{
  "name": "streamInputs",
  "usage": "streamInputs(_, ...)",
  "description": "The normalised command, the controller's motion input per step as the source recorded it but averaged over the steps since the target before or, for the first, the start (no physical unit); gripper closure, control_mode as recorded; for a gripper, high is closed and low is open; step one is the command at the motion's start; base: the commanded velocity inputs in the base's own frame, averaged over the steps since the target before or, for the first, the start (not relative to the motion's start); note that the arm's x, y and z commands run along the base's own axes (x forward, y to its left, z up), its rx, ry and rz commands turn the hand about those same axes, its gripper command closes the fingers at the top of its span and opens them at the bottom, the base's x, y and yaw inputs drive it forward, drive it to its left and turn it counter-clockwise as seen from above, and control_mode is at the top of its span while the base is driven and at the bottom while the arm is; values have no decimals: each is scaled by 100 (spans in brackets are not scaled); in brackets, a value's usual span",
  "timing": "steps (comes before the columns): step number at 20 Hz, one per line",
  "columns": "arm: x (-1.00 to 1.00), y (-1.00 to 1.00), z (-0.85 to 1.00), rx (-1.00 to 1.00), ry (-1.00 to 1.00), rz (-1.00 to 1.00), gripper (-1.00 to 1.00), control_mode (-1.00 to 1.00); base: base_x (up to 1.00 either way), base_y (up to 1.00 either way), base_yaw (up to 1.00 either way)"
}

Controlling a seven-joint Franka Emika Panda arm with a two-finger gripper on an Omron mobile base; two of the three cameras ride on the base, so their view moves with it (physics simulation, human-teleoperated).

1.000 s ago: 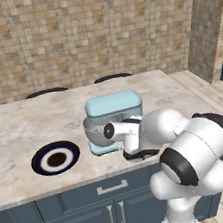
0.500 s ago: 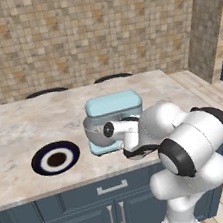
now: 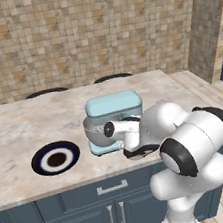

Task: Add butter and sugar cubes to the stand mixer bowl and then turn on the stand mixer to begin making frosting.

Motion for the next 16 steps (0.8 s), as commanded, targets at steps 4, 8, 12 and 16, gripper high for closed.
streamInputs(4,2,0,0,11,0,0,100,-100,0,0,0)
streamInputs(8,0,0,0,17,0,0,100,-100,0,0,0)
streamInputs(12,1,0,0,22,0,0,100,-100,0,0,0)
streamInputs(16,6,0,1,27,0,0,100,-100,0,0,0)
